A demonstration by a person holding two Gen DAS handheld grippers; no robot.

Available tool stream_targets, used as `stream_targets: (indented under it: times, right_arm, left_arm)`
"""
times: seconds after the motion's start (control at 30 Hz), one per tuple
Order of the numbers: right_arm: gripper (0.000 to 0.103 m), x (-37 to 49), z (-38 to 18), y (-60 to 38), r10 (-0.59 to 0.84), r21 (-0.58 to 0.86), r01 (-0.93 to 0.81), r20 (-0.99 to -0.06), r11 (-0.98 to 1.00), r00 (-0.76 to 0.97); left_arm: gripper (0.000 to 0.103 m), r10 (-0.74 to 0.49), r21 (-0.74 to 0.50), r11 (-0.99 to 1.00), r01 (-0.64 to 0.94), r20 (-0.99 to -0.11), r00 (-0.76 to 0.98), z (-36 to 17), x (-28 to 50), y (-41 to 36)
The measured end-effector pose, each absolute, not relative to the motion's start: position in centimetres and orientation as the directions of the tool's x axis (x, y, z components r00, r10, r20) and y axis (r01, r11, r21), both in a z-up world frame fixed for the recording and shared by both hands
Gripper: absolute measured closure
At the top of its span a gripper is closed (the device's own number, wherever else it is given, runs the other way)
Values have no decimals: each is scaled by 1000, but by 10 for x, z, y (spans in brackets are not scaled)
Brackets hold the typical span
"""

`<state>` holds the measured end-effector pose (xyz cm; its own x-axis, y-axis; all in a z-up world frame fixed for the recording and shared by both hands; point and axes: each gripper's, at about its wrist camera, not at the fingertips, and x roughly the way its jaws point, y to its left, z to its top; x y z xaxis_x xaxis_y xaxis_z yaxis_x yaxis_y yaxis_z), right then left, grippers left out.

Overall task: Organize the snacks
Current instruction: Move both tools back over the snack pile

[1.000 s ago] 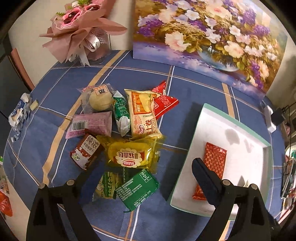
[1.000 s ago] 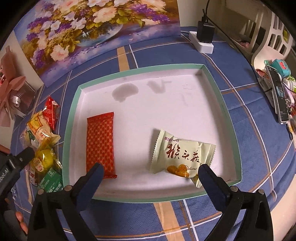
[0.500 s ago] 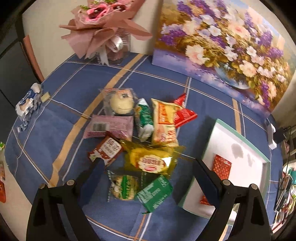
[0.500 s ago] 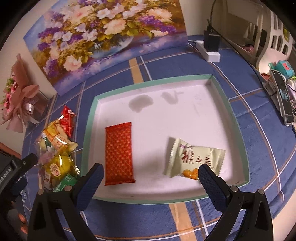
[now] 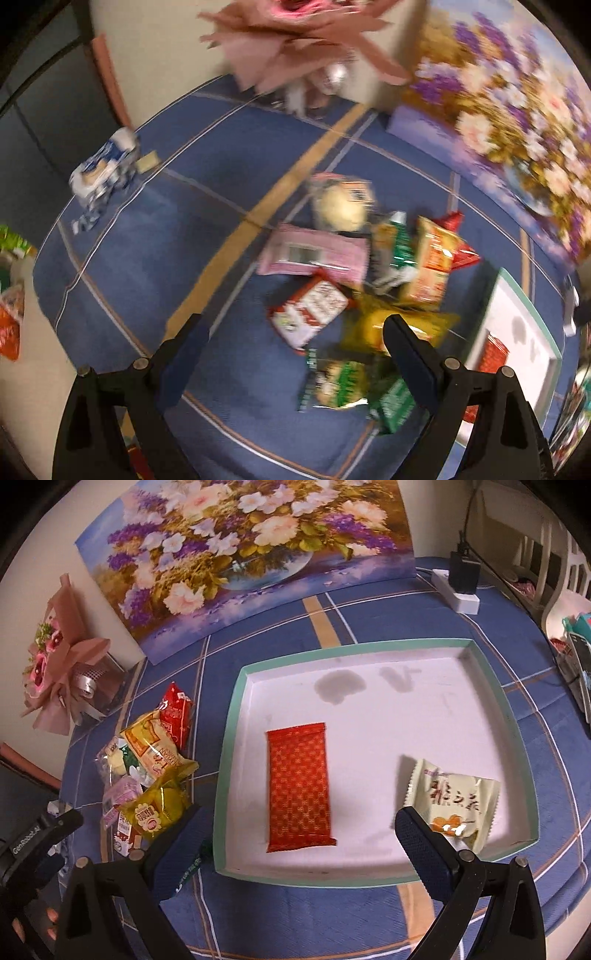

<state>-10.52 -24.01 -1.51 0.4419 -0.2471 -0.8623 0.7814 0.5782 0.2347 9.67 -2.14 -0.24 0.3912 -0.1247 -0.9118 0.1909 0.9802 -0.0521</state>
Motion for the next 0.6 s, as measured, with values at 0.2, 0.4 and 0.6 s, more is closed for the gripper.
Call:
stream_targets:
  times: [0.2,0.4,0.6]
  right_arm:
    - [1,-79,-16,-219,-231,212,731,-860,649,455]
    - [1,-46,-30,-191,-161,202,657,-879,726,449]
    - [1,-24,-46,-168,-105,190,604,-902,774,419]
  left_arm:
    - [8,-116,-73,989,130,-923,366,-12,109,4]
    - [8,-127,-85,987,138,-933,338,-23,117,7]
    - [8,-149,-108,981,162,-953,265,-44,118,2]
